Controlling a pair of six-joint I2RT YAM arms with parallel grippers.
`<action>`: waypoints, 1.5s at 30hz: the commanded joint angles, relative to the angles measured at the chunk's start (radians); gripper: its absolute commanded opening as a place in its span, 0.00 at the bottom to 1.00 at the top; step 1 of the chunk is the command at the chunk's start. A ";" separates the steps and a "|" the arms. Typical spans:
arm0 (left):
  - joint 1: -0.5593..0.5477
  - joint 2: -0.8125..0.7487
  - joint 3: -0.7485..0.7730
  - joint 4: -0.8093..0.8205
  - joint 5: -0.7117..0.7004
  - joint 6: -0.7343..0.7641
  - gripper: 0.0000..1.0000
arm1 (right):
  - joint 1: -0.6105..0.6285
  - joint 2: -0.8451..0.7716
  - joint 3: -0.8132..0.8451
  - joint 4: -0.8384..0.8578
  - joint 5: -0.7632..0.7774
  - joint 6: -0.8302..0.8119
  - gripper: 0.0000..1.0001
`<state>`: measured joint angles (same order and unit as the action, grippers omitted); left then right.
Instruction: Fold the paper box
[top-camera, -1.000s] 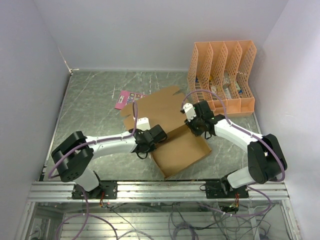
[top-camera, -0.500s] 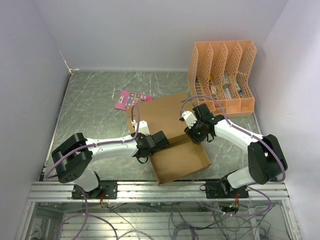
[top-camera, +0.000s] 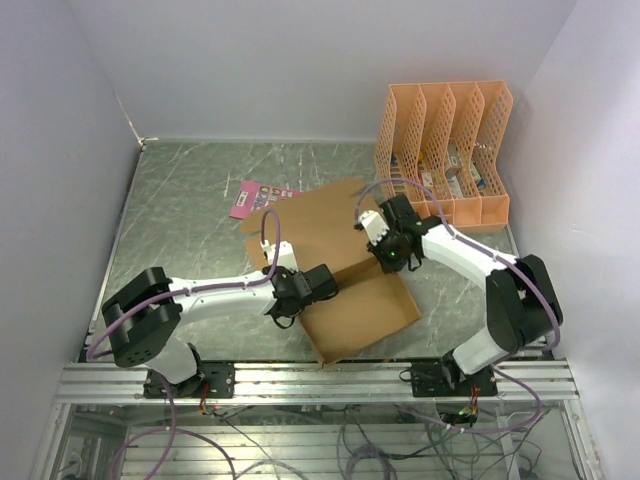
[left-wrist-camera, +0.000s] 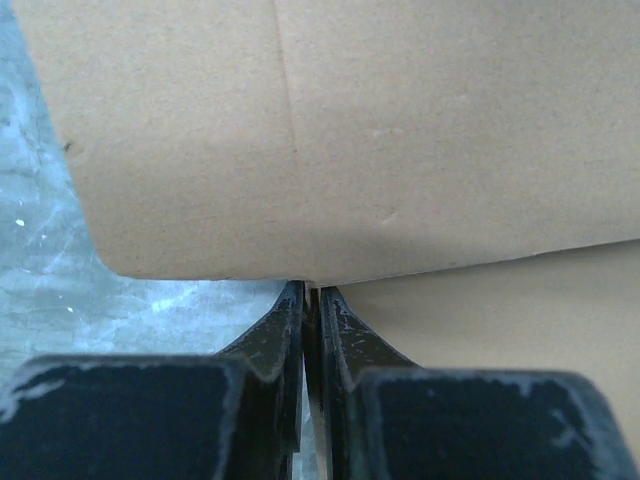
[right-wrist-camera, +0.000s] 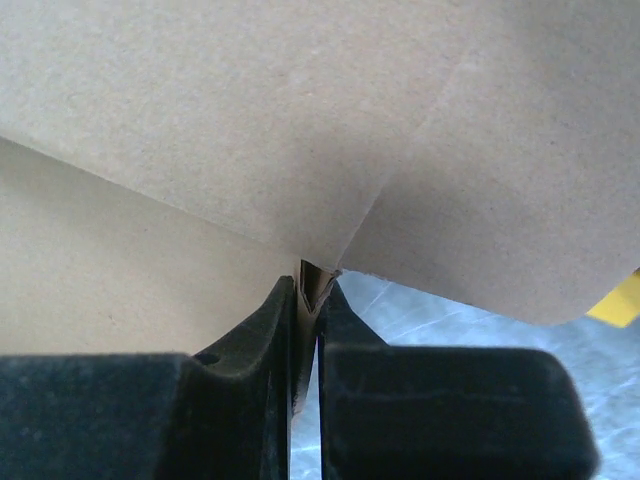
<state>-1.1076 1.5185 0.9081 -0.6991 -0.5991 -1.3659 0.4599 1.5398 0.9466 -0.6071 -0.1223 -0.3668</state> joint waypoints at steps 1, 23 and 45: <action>0.028 0.002 0.067 0.036 -0.122 0.014 0.07 | 0.028 0.092 0.136 0.060 -0.005 -0.068 0.00; 0.303 0.073 0.122 0.161 -0.051 0.209 0.07 | 0.023 0.284 0.348 0.049 -0.073 -0.004 0.51; 0.303 0.086 0.218 0.109 -0.090 0.231 0.07 | -0.025 0.071 0.130 0.039 0.012 0.085 0.54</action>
<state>-0.8074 1.5982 1.0748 -0.6106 -0.6479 -1.1271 0.4568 1.6821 1.0813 -0.5568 -0.1101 -0.2878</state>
